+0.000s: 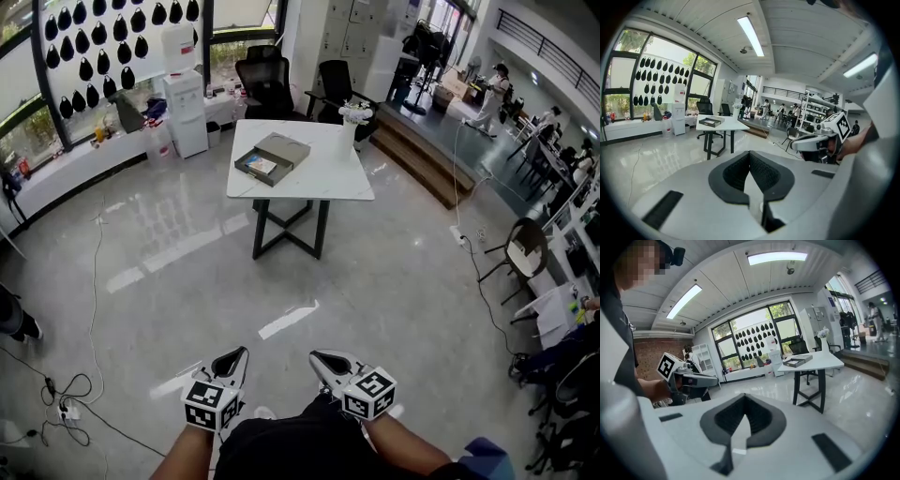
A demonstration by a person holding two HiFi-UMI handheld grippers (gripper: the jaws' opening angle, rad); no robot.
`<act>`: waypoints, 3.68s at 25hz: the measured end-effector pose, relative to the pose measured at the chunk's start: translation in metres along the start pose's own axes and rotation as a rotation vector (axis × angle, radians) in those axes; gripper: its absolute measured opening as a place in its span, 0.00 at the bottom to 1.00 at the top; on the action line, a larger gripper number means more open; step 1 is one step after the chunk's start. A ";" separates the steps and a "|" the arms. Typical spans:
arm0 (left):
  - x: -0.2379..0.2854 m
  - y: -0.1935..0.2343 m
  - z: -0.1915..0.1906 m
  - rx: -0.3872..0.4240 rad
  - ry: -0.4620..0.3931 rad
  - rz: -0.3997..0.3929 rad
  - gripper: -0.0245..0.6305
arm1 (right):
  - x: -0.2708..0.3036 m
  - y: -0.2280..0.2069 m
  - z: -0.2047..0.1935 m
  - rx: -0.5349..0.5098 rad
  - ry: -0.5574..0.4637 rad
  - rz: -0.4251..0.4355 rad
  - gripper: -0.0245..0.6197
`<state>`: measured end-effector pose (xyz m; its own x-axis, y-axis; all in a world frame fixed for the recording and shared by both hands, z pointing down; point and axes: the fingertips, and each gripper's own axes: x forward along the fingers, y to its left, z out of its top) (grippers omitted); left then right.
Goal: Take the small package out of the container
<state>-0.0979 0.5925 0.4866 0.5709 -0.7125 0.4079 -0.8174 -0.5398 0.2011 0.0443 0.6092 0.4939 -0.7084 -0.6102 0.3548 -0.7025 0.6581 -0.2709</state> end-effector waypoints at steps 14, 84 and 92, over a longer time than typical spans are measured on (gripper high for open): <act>0.023 0.005 -0.005 -0.012 0.021 -0.014 0.04 | 0.007 -0.021 -0.006 -0.013 0.055 -0.036 0.04; 0.472 0.312 0.283 0.006 0.076 -0.045 0.04 | 0.379 -0.424 0.266 0.028 0.026 -0.021 0.04; 0.529 0.404 0.338 0.092 0.086 -0.110 0.04 | 0.473 -0.457 0.327 0.015 0.010 -0.080 0.04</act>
<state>-0.0998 -0.1544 0.4826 0.6446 -0.6081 0.4633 -0.7376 -0.6540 0.1680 0.0082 -0.1243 0.4929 -0.6495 -0.6556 0.3850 -0.7576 0.6009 -0.2549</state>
